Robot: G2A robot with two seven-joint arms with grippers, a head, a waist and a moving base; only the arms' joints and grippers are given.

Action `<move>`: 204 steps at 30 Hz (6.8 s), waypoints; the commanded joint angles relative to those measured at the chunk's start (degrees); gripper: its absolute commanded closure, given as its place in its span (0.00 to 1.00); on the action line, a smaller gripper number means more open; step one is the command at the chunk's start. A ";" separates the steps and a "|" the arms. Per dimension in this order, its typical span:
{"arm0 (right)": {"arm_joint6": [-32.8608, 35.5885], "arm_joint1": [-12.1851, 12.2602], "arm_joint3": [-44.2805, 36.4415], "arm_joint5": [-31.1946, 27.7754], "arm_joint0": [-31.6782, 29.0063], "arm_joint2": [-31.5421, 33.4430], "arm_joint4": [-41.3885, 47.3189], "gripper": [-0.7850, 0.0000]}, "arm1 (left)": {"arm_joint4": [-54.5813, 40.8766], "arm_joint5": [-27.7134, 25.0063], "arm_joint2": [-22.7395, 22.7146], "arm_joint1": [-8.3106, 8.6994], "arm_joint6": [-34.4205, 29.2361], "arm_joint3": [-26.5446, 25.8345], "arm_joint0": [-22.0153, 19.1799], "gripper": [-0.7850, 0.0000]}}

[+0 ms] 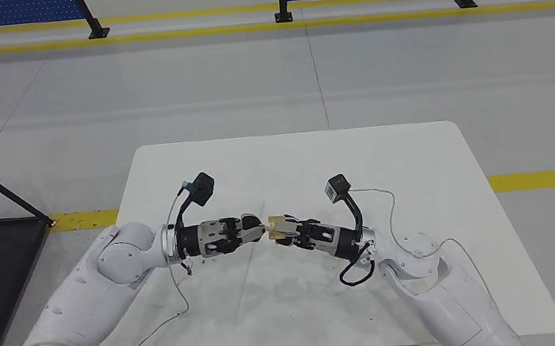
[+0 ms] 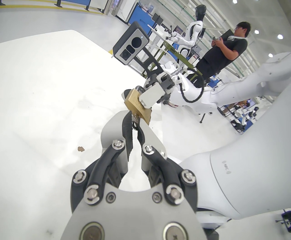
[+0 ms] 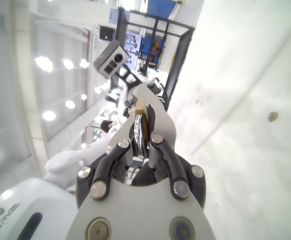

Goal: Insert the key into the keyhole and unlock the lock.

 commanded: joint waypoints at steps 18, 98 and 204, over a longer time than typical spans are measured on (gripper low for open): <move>0.00 0.00 0.00 0.00 0.00 0.00 0.00 1.00 | 11.76 -1.83 -2.77 -0.85 8.40 -1.24 2.61 1.00; 0.00 0.00 0.00 0.00 0.00 0.00 0.00 1.00 | -35.77 21.42 5.29 -7.98 -38.06 17.47 -14.81 1.00; 0.00 0.00 0.00 0.00 0.00 0.00 0.00 1.00 | -23.17 10.18 0.56 -7.10 -27.55 10.14 -7.46 1.00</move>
